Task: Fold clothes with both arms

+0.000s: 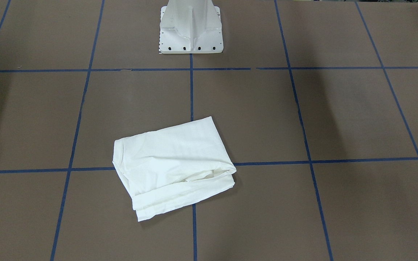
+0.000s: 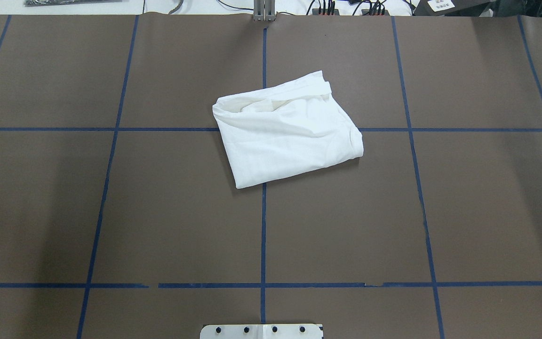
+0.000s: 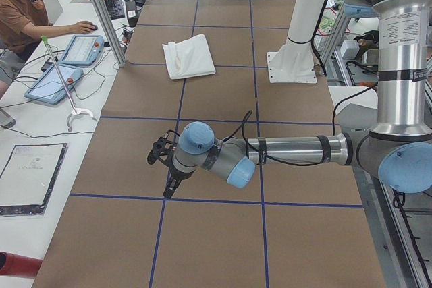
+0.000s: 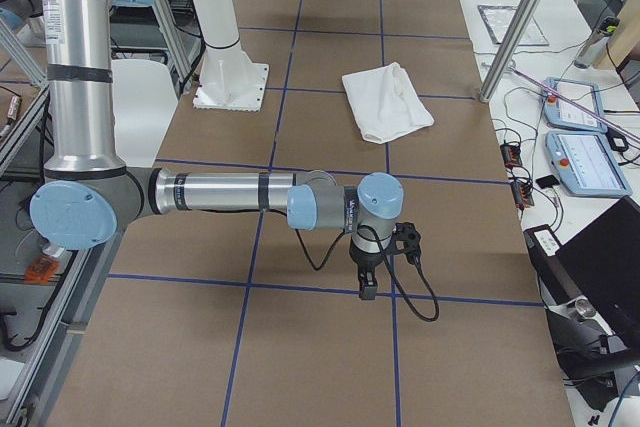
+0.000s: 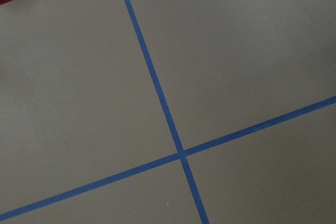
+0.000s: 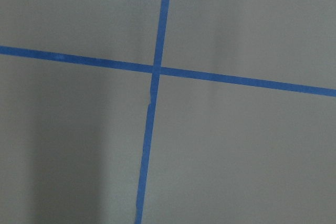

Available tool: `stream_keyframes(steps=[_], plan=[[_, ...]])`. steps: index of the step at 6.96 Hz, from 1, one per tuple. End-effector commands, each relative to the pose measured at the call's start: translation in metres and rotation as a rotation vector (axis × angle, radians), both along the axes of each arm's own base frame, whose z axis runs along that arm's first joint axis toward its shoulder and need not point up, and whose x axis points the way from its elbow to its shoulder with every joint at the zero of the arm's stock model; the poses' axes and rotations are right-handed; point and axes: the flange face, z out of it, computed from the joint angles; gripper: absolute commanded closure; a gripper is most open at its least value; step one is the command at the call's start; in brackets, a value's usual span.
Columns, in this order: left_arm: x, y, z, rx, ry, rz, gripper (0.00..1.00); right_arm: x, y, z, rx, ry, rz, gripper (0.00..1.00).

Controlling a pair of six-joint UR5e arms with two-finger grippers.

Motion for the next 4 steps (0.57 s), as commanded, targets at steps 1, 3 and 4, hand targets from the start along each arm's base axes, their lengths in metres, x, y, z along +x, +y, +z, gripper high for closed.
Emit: stream_keyframes(steps=[1, 3, 4], plan=[[0.001, 0.004, -0.014, 0.012, 0.007, -0.004, 0.01, -0.002, 0.003, -0.003, -0.013, 0.034, -0.008, 0.0], [0.005, 0.005, -0.029, -0.073, 0.011, 0.013, 0.01, -0.003, 0.002, 0.001, -0.015, 0.033, -0.007, 0.0], [0.005, 0.005, -0.03, -0.069, 0.011, 0.014, 0.01, -0.005, 0.0, -0.014, -0.006, 0.0, 0.003, 0.0]])
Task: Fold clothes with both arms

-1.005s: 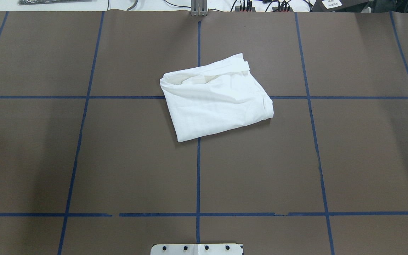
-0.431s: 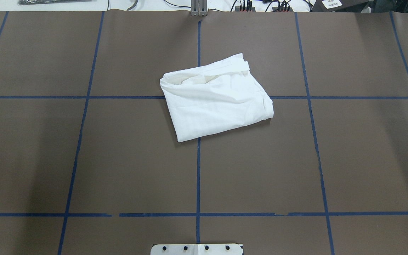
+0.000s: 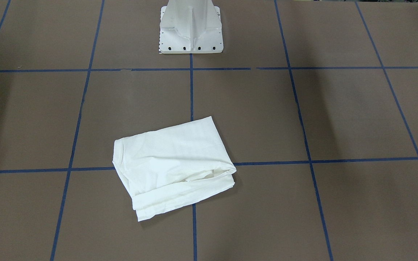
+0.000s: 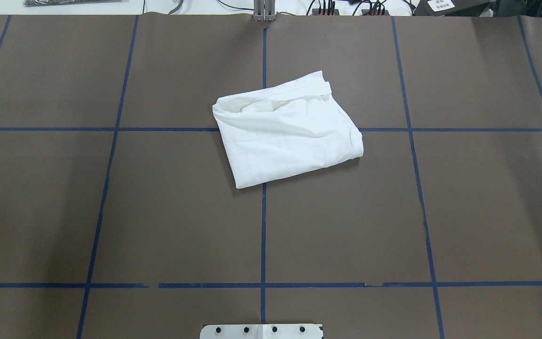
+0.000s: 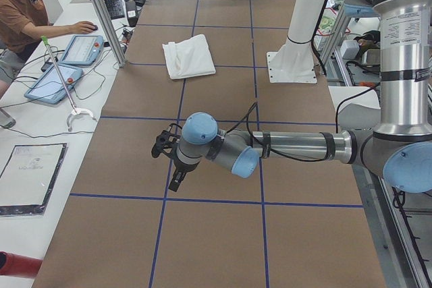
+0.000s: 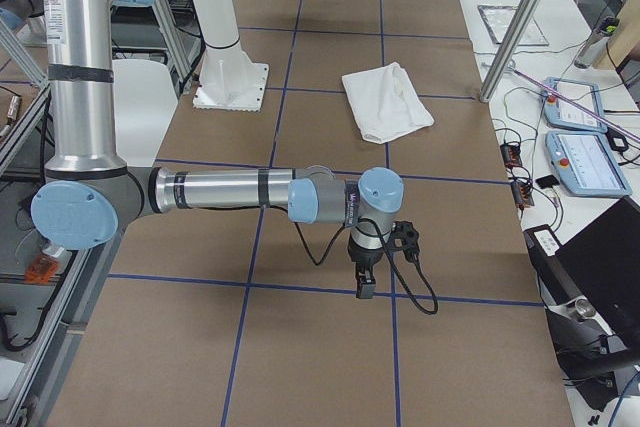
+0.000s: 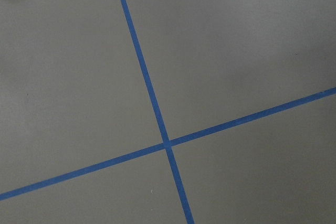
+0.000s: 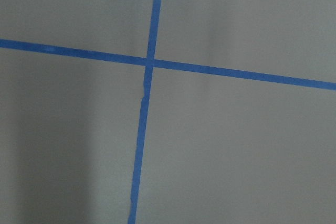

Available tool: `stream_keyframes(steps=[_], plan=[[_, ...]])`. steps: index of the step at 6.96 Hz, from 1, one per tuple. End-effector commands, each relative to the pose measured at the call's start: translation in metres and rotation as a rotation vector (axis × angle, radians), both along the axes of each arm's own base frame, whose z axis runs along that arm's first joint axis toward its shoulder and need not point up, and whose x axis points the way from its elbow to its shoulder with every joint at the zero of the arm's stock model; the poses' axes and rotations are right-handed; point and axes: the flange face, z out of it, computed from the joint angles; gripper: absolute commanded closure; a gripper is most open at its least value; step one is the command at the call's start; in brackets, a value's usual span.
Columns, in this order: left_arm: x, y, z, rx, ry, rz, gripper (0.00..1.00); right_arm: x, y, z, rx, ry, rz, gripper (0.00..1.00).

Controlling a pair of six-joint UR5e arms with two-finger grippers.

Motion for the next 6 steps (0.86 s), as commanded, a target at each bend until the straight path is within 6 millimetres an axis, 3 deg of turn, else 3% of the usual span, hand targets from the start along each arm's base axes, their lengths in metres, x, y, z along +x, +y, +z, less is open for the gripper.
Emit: stream_keyframes(steps=[1, 3, 5, 6], plan=[[-0.001, 0.002, -0.003, 0.0, 0.002, 0.005, 0.01, -0.003, 0.0, -0.009, 0.002, -0.041, 0.007, 0.0], [0.001, 0.001, -0.005, -0.001, 0.009, 0.006, 0.01, -0.002, 0.002, -0.007, 0.004, -0.035, 0.007, 0.0], [0.001, 0.004, -0.026, 0.038, 0.023, 0.01, 0.01, -0.001, 0.02, 0.009, -0.03, -0.037, 0.01, 0.0], [0.001, 0.012, -0.016, 0.018, 0.019, 0.011, 0.01, -0.002, 0.02, -0.005, -0.001, -0.044, 0.008, 0.0]])
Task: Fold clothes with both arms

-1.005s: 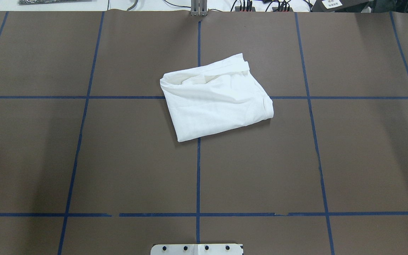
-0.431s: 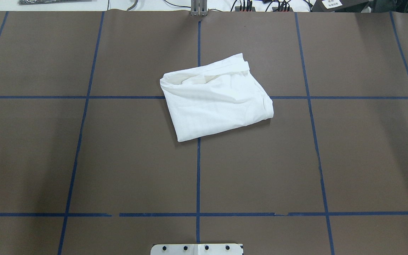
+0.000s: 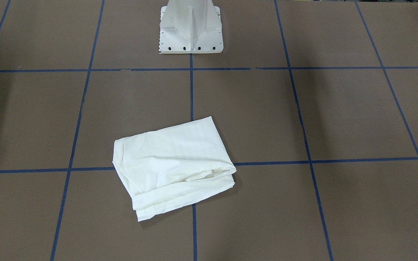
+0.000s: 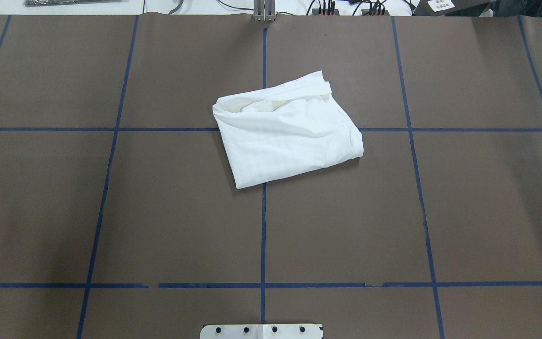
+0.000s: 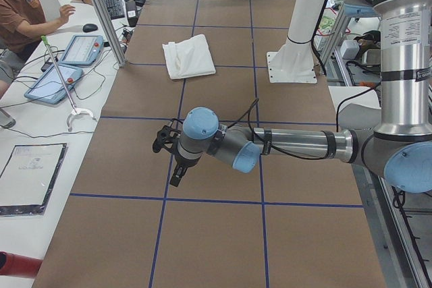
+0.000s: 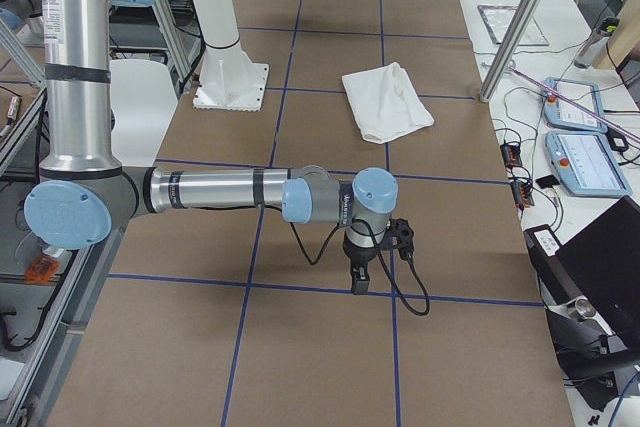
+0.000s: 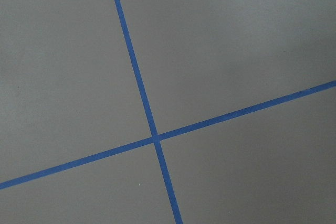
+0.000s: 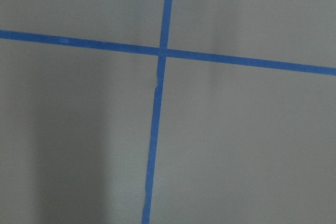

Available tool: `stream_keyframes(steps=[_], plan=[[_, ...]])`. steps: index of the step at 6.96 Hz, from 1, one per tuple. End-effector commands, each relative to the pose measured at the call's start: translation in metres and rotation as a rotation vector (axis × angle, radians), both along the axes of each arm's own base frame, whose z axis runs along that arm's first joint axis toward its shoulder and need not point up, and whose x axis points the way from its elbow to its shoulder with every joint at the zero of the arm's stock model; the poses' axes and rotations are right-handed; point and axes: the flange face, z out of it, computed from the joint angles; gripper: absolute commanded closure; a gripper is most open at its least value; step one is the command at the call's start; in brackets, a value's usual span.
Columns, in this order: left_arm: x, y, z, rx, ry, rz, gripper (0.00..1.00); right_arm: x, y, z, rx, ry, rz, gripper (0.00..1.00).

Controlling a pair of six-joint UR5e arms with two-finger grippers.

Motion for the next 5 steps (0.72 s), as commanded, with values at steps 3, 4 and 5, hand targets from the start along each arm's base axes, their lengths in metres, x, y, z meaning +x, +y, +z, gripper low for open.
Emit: stream_keyframes(steps=[3, 4, 5], plan=[[0.001, 0.007, 0.01, -0.017, 0.0, 0.006, 0.01, -0.003, 0.014, -0.015, 0.016, -0.063, 0.001, 0.0], [0.001, 0.006, 0.008, -0.012, 0.0, 0.007, 0.01, -0.003, 0.014, -0.013, 0.01, -0.07, 0.002, 0.0], [0.001, 0.006, 0.007, -0.01, 0.001, 0.008, 0.01, -0.004, 0.014, -0.007, -0.004, -0.073, 0.003, 0.0]])
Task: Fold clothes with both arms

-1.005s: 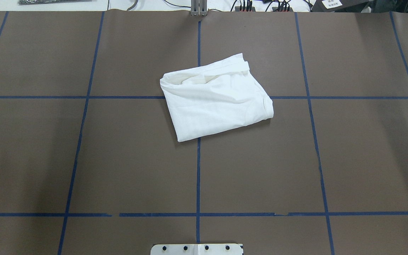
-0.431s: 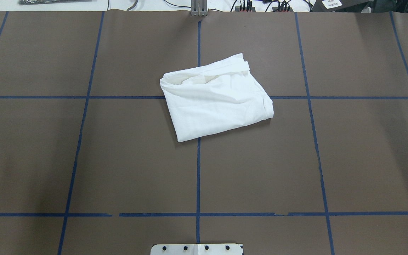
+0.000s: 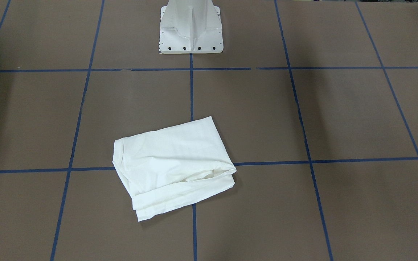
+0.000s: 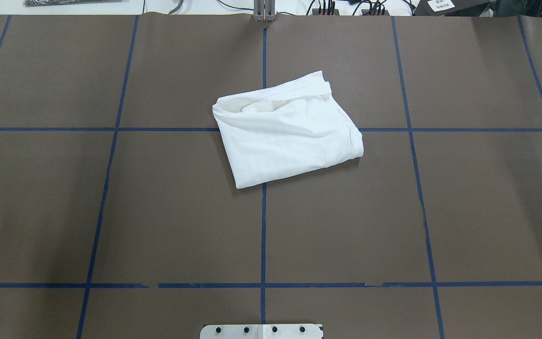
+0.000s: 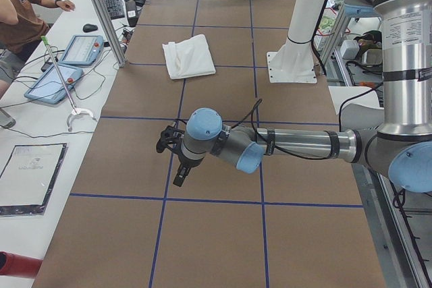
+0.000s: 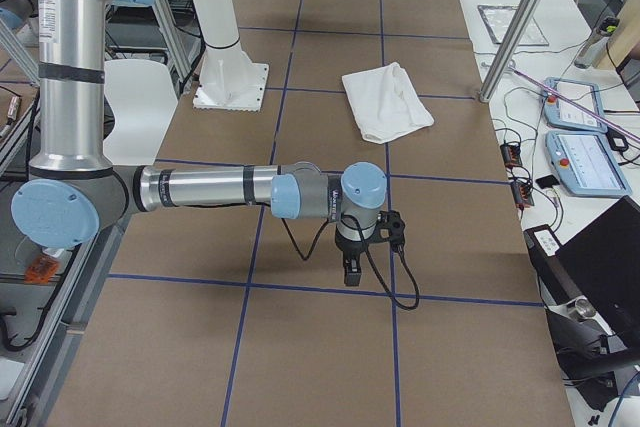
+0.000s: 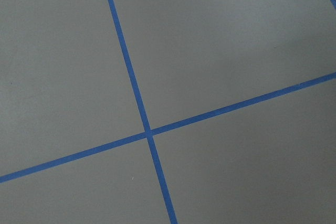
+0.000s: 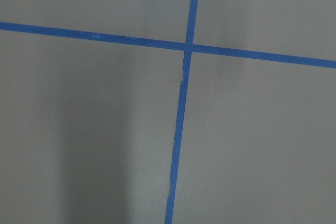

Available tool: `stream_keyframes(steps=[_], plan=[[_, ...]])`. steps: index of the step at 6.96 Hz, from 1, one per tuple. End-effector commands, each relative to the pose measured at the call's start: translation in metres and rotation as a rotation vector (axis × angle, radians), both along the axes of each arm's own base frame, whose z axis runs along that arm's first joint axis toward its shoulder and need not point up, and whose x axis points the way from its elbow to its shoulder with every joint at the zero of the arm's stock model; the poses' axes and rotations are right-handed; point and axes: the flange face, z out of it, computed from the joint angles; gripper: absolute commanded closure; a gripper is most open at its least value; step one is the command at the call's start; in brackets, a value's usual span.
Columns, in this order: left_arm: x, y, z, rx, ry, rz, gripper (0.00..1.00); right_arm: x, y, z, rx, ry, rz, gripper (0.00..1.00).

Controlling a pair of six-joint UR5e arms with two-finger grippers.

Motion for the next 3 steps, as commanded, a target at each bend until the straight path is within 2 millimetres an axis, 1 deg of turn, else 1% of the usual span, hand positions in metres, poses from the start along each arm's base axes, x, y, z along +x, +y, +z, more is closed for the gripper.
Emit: stream_keyframes(steps=[1, 3], plan=[[0.0001, 0.0001, 0.0006, 0.0, 0.001, 0.001, 0.01, -0.0018, -0.0002, 0.0038, -0.012, -0.025, -0.001, 0.0], [0.0001, 0.001, 0.0099, -0.018, 0.0, 0.001, 0.01, -0.0026, 0.0003, 0.0075, -0.021, -0.037, -0.002, 0.0]])
